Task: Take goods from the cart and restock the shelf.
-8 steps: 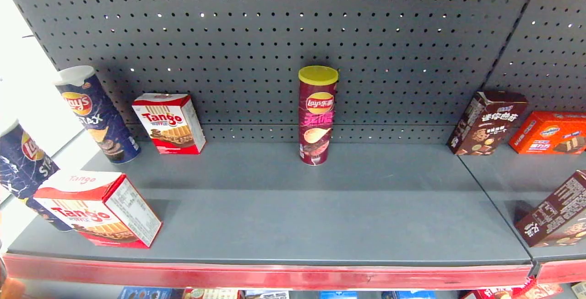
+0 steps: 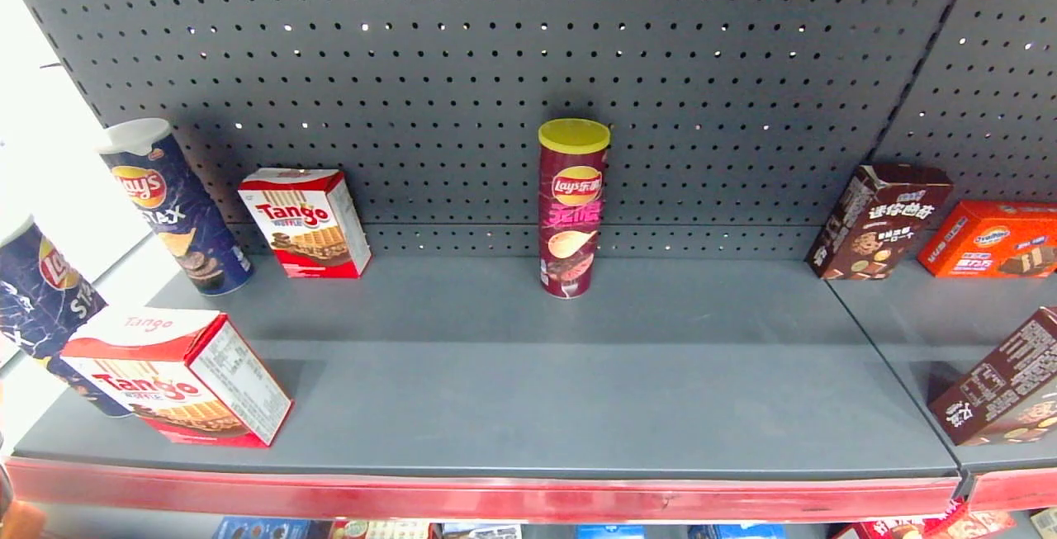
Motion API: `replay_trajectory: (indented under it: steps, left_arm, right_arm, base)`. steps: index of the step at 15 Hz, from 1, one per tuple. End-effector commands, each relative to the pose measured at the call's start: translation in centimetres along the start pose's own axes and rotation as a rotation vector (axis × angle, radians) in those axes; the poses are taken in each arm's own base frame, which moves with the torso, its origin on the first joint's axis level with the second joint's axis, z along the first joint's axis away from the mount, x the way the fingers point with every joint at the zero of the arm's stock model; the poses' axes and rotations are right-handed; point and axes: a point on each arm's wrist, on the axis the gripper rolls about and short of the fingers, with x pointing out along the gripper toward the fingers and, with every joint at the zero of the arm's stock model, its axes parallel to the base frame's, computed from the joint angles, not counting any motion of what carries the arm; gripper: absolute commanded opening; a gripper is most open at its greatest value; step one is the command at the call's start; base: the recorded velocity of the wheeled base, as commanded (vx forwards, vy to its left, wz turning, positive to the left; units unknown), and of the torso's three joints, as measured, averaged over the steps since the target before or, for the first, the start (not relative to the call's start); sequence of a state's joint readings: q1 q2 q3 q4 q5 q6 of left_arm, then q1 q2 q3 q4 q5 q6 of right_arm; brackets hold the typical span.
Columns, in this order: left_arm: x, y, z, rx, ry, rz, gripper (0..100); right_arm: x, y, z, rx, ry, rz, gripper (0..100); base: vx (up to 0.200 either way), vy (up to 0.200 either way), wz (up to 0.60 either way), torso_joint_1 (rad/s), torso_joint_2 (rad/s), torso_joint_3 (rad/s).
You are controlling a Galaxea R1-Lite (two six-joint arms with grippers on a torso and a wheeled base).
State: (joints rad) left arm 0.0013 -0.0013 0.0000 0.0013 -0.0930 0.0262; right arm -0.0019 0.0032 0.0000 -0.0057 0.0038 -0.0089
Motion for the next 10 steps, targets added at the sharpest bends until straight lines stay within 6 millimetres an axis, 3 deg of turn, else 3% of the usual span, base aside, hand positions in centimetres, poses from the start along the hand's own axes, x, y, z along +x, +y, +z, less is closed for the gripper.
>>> replay_trajectory:
  steps: [1,10]
  left_arm:
    - [0.01,0.00,0.00,0.000,0.002,0.000,100]
    - [0.01,0.00,0.00,0.000,0.002,0.000,100]
  right_arm:
    - [0.01,0.00,0.01,0.000,0.001,0.001,100]
    - [0.01,0.00,-0.01,0.000,0.003,0.000,100]
  base:
    - [0.000,0.000,0.00,0.000,0.00,0.000]
    - [0.000,0.000,0.60,0.004,0.00,0.002]
